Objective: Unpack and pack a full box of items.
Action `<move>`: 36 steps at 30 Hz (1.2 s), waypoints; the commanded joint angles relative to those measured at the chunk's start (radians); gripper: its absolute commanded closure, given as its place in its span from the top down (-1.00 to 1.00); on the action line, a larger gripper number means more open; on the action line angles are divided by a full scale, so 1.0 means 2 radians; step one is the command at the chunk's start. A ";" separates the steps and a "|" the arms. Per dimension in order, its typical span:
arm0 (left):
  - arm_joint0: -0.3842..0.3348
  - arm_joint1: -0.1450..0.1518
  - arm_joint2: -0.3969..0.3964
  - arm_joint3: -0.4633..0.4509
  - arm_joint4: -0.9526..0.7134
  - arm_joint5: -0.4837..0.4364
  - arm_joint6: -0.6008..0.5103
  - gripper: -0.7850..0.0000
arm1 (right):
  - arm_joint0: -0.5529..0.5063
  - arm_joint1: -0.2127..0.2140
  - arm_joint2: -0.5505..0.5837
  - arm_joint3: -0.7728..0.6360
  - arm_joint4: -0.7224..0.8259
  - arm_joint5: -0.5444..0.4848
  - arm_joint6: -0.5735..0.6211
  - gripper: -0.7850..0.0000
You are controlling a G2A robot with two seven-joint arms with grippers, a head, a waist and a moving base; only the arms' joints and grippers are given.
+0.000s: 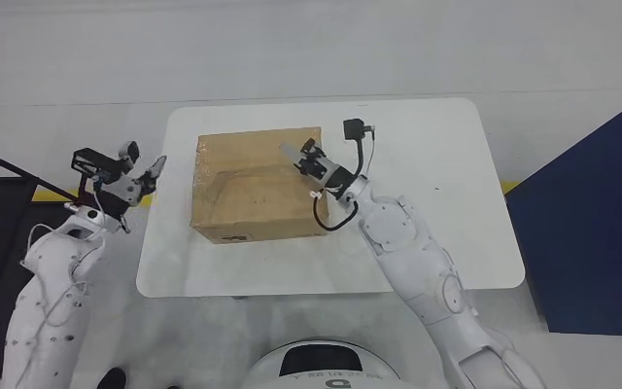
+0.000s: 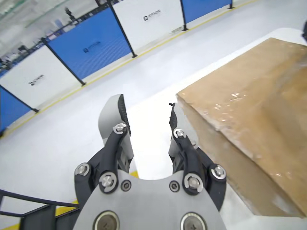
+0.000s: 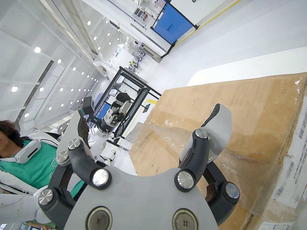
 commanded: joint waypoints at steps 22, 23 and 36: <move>0.082 0.010 0.011 -0.151 -0.020 -0.200 -0.073 1.00 | -0.007 0.004 -0.003 -0.011 -0.005 0.002 -0.009 1.00; 0.087 0.010 0.008 -0.159 -0.013 -0.202 -0.076 1.00 | -0.008 0.005 -0.003 -0.012 -0.005 0.002 -0.010 1.00; 0.120 0.015 0.034 -0.184 0.220 -0.121 -0.044 1.00 | -0.011 0.006 -0.007 -0.013 -0.005 -0.003 -0.020 1.00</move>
